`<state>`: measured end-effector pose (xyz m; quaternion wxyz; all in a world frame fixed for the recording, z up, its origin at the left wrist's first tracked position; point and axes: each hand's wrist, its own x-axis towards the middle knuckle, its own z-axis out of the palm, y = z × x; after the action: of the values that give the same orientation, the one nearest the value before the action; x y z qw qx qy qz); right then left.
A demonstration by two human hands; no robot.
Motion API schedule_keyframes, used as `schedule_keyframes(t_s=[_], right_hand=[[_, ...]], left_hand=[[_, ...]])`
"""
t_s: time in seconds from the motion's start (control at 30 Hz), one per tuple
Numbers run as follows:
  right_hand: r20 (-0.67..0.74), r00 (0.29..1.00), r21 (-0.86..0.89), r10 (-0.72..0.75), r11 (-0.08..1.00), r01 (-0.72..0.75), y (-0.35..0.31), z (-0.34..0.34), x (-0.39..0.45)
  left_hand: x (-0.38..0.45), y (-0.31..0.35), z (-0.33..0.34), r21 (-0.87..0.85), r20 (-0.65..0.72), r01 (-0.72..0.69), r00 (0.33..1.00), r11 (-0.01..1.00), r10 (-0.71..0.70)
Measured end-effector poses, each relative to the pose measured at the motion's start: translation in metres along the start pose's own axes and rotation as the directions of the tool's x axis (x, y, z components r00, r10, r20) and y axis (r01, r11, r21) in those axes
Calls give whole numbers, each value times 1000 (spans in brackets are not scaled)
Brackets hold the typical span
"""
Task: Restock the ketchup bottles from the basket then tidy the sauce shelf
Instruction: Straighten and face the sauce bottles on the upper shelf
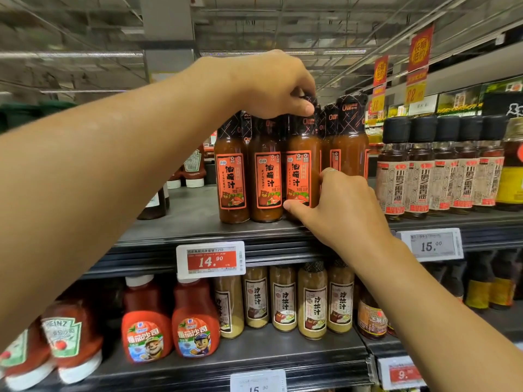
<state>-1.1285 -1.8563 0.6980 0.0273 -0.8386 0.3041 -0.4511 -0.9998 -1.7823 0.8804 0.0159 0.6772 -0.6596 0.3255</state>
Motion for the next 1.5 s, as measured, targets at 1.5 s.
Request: schedule_keyframes(t_s=[1.5], right_hand=[[96,994,89,60,994,-69,-1,3,3]], left_hand=[[-132,20,103,-816,320,524,760,243,-566]])
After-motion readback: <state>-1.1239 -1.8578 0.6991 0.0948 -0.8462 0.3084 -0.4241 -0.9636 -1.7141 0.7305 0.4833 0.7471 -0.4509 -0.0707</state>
